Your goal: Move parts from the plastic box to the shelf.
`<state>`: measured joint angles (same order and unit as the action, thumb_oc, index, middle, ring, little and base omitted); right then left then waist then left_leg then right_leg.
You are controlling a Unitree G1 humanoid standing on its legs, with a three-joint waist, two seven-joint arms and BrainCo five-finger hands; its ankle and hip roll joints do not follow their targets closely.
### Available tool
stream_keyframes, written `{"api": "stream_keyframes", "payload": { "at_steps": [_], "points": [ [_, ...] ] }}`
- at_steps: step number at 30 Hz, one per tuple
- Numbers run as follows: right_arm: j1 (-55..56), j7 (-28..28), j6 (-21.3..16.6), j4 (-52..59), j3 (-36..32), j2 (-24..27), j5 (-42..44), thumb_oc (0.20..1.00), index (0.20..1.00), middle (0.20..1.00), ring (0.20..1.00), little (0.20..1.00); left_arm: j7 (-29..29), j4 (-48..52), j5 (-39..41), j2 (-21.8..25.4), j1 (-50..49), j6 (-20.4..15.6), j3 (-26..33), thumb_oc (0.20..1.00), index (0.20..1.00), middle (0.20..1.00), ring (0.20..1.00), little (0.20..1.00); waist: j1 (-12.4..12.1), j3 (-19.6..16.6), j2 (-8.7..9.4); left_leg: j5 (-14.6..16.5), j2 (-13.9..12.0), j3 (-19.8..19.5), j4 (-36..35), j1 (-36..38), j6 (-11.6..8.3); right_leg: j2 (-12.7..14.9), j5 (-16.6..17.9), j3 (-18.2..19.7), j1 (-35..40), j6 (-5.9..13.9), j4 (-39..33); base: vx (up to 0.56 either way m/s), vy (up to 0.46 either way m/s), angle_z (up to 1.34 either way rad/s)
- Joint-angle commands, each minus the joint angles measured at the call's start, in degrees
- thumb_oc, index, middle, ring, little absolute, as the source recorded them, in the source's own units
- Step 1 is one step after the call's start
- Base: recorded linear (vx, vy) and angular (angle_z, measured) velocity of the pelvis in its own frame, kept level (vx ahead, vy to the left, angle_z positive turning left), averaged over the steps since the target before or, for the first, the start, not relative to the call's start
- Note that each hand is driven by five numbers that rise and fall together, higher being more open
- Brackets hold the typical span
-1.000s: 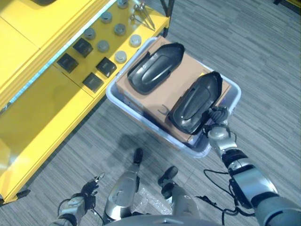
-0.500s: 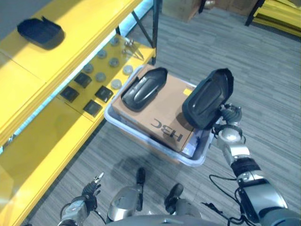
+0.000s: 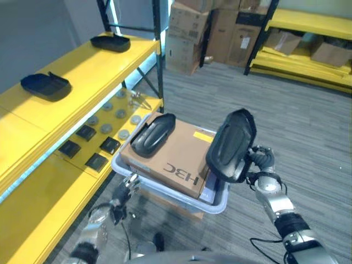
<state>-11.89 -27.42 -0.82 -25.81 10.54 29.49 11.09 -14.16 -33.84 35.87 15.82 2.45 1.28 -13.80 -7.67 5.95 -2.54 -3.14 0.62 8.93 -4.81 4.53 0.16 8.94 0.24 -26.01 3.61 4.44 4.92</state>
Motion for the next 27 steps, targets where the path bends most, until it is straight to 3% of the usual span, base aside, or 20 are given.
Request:
{"api": "stream_keyframes", "payload": {
  "at_steps": [1, 6, 7, 12, 17, 27],
  "points": [
    [-5.3, 2.5, -2.1, 2.0, 1.2, -0.7, -2.0, 0.200, 0.200, 0.200, 0.200, 0.200, -1.4, 0.7, 3.8, 0.8, 1.6, 8.0, -3.3, 1.000, 1.000, 1.000, 1.000, 1.000, -1.3, -1.4, 2.22, 1.4, -4.0, 3.3, 0.5, -2.2, -0.84, 6.1, 4.4, 3.2, -0.2, 6.94, -4.2, 0.05, -0.017, -0.14],
    [-6.2, 5.2, -1.1, 3.5, 4.1, -1.4, -4.0, 0.200, 0.200, 0.200, 0.200, 0.200, -0.1, 2.3, 7.8, 0.2, 6.7, 13.3, -5.1, 1.000, 1.000, 1.000, 1.000, 1.000, 0.2, -2.5, 2.30, 1.5, -4.2, 3.8, 0.5, -1.2, -0.87, 5.7, 4.4, 3.9, 0.3, 7.15, -4.5, 0.06, -0.020, -0.09],
    [-6.5, 6.6, -1.2, 3.6, 5.7, -1.8, -5.3, 0.200, 0.200, 0.200, 0.200, 0.200, 0.9, 3.3, 10.7, -0.2, 9.0, 16.6, -5.2, 1.000, 1.000, 1.000, 1.000, 1.000, 0.7, -2.8, 2.33, 1.4, -4.2, 4.1, 0.6, -0.9, -0.91, 5.6, 4.4, 4.2, 0.6, 7.20, -4.6, 0.05, -0.025, -0.17],
    [-7.4, 7.9, -1.1, 2.8, 8.5, -2.9, -5.6, 0.200, 0.200, 0.200, 0.200, 0.200, 1.2, 3.5, 13.9, -1.1, 12.1, 19.7, -5.8, 1.000, 1.000, 1.000, 1.000, 1.000, 1.3, -3.3, 2.37, 1.4, -4.3, 4.4, 0.9, -0.8, -1.05, 5.4, 4.4, 4.5, 0.7, 7.22, -4.6, 0.02, -0.017, -0.07],
    [-8.0, 9.7, -0.7, 2.1, 11.0, -4.3, -5.4, 0.200, 0.200, 0.200, 0.200, 0.200, 0.4, 3.4, 14.7, -2.1, 14.6, 19.2, -6.9, 1.000, 1.000, 1.000, 1.000, 1.000, 1.9, -3.6, 2.35, 1.3, -4.4, 4.7, 1.2, -0.7, -1.22, 5.2, 4.4, 4.7, 0.8, 7.17, -4.7, 0.00, -0.012, -0.04],
    [-9.5, 11.2, 1.2, 0.6, 15.5, -7.8, -5.9, 0.200, 0.200, 0.200, 0.200, 0.200, -2.3, 4.7, 15.2, -3.7, 17.4, 21.5, -10.6, 1.000, 1.000, 1.000, 1.000, 1.000, 2.4, -4.2, 1.93, 1.3, -4.5, 4.8, 1.2, -0.7, -1.45, 4.9, 4.4, 5.0, 1.1, 7.01, -5.3, -0.01, -0.009, -0.05]
  ]
}}
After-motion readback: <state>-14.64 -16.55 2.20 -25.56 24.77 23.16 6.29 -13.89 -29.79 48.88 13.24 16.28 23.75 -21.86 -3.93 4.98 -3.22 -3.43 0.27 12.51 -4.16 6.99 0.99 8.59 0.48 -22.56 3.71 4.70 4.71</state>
